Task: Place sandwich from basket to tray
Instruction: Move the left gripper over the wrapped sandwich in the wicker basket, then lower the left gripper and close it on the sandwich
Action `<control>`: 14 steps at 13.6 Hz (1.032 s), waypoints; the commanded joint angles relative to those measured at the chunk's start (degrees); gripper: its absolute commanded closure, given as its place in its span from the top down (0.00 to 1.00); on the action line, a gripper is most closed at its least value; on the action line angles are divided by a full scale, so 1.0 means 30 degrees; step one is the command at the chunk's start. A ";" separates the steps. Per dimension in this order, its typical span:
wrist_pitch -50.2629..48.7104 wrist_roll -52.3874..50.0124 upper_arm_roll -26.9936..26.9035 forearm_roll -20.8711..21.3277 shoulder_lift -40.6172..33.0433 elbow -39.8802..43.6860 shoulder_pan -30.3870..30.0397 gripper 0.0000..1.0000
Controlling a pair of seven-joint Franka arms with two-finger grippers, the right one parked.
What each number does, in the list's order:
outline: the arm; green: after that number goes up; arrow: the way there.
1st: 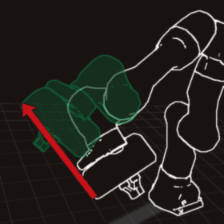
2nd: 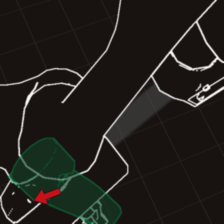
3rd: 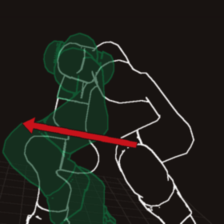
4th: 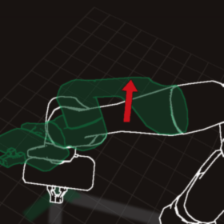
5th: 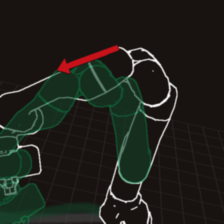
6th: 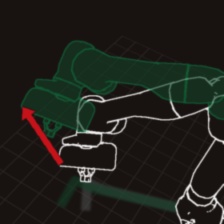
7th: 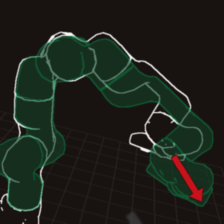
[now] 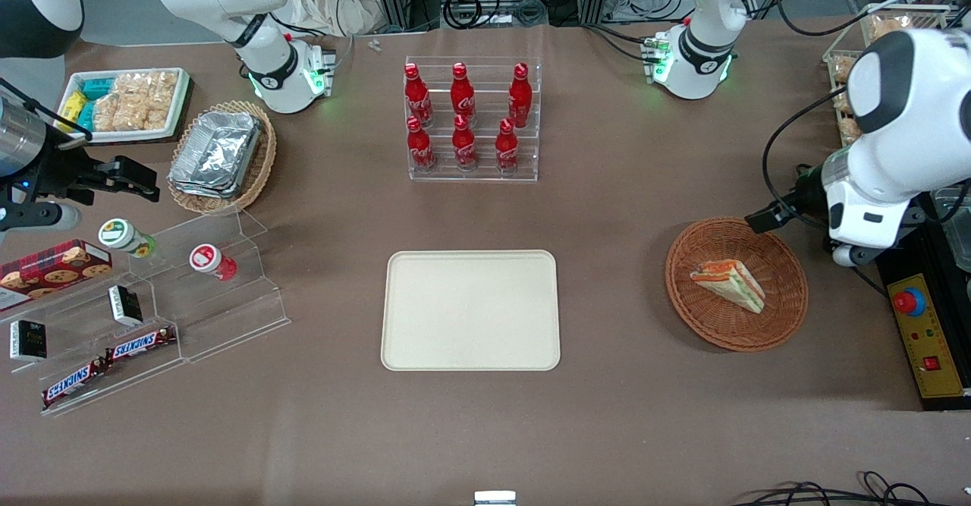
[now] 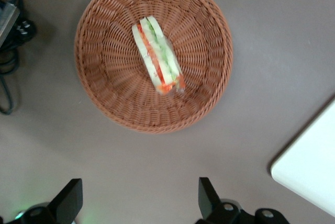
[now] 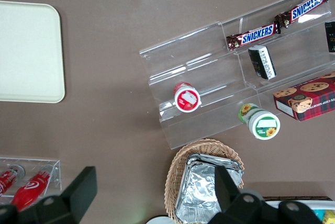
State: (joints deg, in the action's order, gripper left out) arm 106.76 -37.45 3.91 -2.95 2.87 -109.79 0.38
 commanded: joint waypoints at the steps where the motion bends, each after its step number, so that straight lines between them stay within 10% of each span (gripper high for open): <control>1: 0.3772 -0.2271 -0.0016 -0.0129 -0.0199 -0.2713 -0.0068 0.99; 14: 1.0816 -0.8670 -0.0016 0.2946 0.6159 -0.2926 0.0079 0.99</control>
State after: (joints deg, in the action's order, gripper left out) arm 137.71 -61.56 3.91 4.41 20.04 -119.25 0.43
